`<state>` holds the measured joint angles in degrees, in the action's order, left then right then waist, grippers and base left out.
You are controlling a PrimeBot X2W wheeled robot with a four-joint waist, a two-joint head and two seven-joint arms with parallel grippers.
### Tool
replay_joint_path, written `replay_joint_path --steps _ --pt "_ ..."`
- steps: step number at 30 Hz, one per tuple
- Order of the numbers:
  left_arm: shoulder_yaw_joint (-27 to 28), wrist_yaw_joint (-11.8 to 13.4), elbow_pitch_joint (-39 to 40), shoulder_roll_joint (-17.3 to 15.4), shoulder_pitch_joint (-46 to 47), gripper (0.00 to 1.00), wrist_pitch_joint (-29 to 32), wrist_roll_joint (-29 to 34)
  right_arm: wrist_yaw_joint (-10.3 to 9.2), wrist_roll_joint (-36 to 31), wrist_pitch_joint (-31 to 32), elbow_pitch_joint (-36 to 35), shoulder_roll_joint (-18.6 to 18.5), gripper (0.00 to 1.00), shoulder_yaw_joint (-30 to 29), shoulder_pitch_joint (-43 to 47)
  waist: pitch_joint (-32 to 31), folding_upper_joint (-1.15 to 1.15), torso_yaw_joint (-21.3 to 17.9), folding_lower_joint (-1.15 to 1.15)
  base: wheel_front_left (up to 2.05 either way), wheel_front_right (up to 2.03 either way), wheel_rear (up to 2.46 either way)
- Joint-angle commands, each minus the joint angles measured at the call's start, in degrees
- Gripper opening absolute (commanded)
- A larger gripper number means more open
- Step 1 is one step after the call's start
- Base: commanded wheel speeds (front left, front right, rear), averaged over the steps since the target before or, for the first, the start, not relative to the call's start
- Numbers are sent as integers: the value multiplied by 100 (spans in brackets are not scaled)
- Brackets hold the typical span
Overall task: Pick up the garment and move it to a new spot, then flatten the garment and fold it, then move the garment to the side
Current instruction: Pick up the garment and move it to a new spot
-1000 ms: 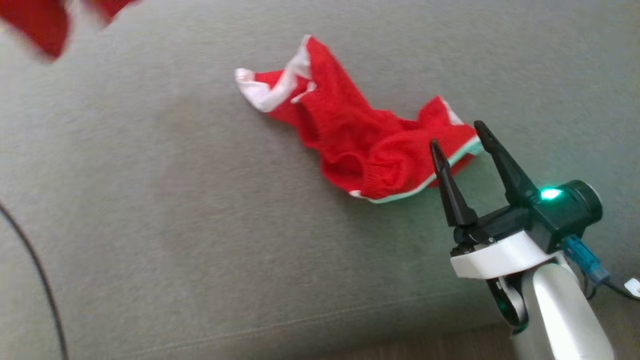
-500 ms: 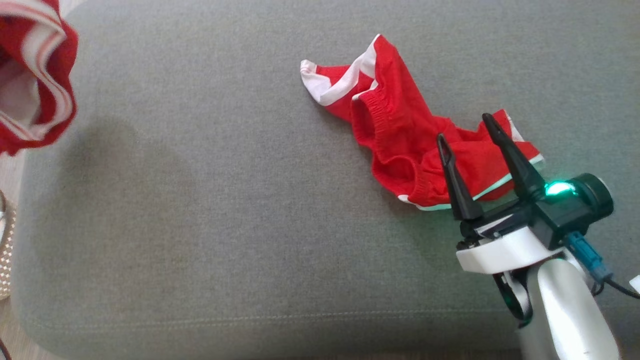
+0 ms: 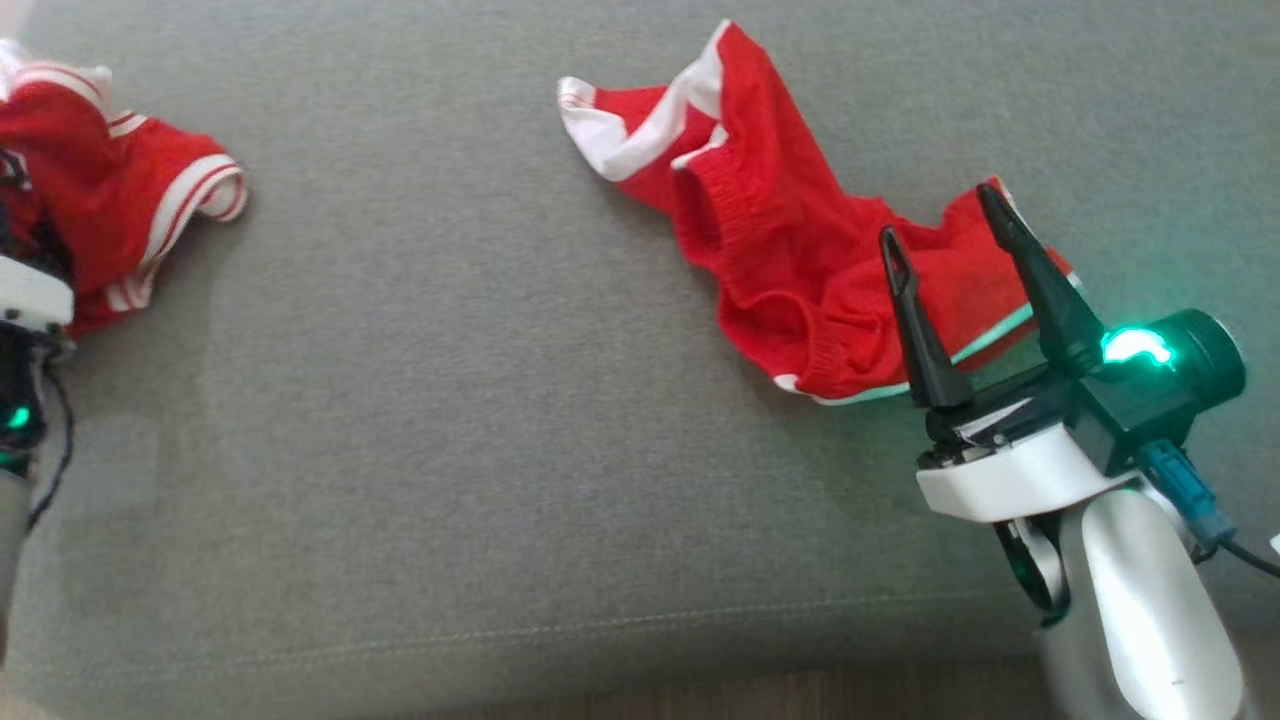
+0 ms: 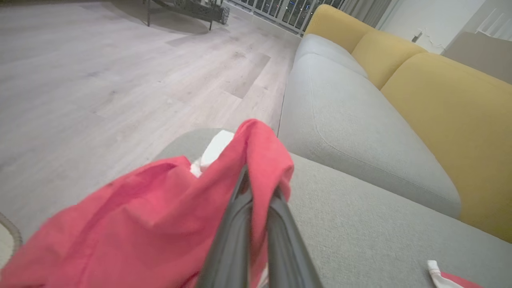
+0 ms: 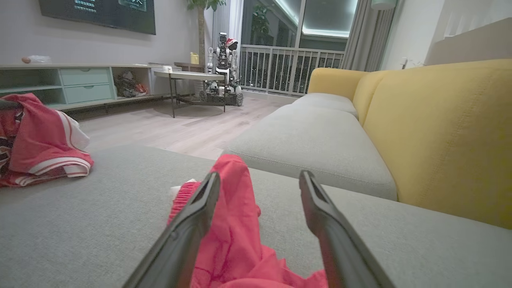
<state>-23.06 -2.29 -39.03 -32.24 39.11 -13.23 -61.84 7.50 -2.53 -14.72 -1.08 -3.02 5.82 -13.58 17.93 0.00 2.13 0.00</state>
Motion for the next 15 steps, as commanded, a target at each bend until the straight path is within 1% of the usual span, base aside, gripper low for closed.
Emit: replay_joint_path --steps 1,6,7,8,11,15 --pt "277 -20 75 -300 173 0 -49 -55 -1 -20 -28 -212 14 100 117 -108 48 0 -74 0 0 0 0" --pt "200 -142 -286 -164 50 0 -57 -47 -1 57 -28 -189 14 100 135 -99 -8 0 -216 0 0 0 0" --pt "176 -145 -374 -130 14 41 11 -72 -1 73 -28 -181 14 100 150 -85 -36 0 -243 0 0 0 0" --pt "143 -163 -425 -109 -14 100 44 -71 -1 89 -28 -170 14 100 167 -69 -68 0 -269 0 0 0 0" --pt "66 -148 -473 -78 -66 100 -20 65 -1 136 -28 -151 14 100 160 1 -184 0 -316 0 0 0 0" --pt "126 -11 -197 36 -164 100 -143 307 -1 189 -28 -142 14 100 128 105 -397 0 -329 0 0 0 0"
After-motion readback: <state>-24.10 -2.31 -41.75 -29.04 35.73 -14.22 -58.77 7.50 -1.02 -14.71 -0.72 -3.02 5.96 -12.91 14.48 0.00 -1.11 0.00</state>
